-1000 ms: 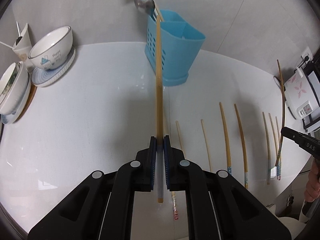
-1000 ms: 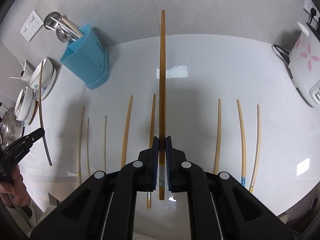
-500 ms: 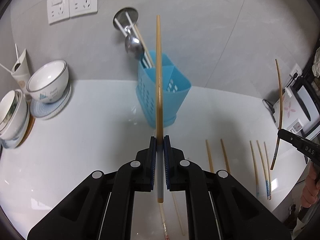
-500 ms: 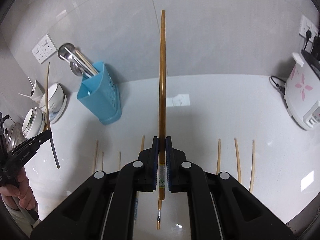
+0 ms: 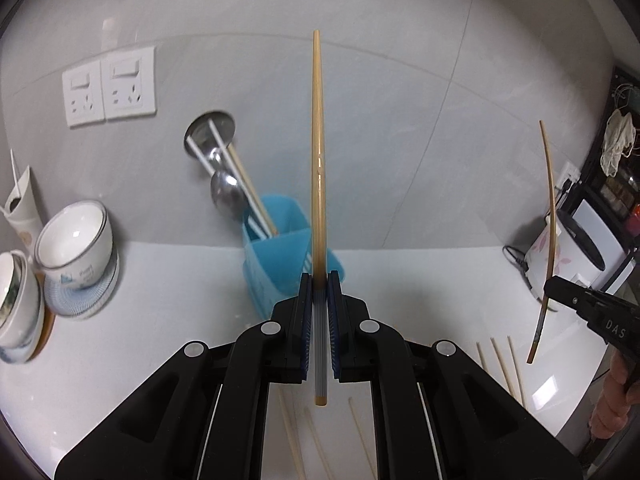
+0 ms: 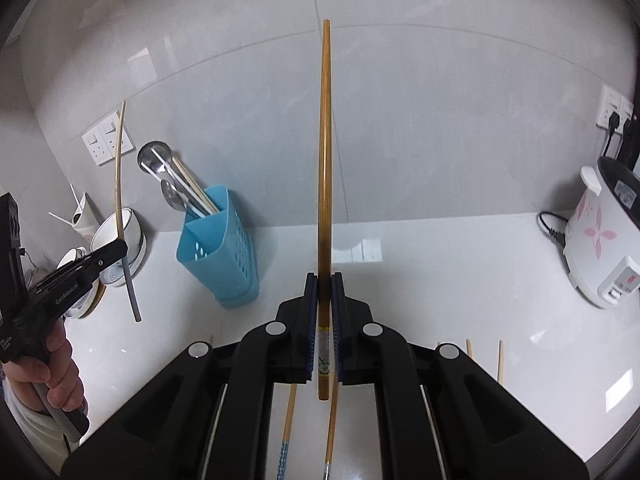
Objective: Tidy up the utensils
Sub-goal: 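Lift both held chopsticks upright and carry them to the blue utensil holder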
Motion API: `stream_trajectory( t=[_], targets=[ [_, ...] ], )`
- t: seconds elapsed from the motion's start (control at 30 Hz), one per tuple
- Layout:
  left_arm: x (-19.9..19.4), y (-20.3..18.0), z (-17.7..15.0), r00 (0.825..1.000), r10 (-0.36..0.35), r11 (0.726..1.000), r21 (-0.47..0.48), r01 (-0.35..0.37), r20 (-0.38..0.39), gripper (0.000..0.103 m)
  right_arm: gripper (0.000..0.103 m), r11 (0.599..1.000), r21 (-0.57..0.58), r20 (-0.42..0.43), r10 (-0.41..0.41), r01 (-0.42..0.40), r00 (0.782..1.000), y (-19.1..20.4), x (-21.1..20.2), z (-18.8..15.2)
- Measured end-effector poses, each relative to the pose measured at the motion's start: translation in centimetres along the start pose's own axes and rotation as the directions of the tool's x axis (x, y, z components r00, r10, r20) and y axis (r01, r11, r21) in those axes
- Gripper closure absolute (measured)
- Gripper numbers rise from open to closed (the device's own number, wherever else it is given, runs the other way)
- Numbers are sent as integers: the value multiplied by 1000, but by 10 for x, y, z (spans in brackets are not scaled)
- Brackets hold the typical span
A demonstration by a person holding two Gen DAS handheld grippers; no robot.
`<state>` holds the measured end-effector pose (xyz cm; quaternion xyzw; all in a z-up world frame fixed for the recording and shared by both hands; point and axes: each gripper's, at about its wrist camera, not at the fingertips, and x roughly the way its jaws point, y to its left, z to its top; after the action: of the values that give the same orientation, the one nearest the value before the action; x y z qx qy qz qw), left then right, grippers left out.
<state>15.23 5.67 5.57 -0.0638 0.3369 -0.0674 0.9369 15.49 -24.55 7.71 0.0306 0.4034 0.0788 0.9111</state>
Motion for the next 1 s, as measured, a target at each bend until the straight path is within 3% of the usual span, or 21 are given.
stream_trajectory(
  t=[0.47, 0.7, 1.0],
  targets=[
    [22, 3, 30, 988, -79, 997, 3, 79, 135, 96, 97, 999, 3, 64, 46, -46, 997, 20, 23, 30],
    [31, 1, 42, 972, -78, 997, 27, 74, 220, 96, 97, 997, -54, 100, 69, -64, 993, 37, 32, 40],
    [52, 8, 48, 959, -57, 998, 31, 51, 279, 96, 97, 995, -41, 106, 100, -96, 989, 45, 53, 53]
  ],
)
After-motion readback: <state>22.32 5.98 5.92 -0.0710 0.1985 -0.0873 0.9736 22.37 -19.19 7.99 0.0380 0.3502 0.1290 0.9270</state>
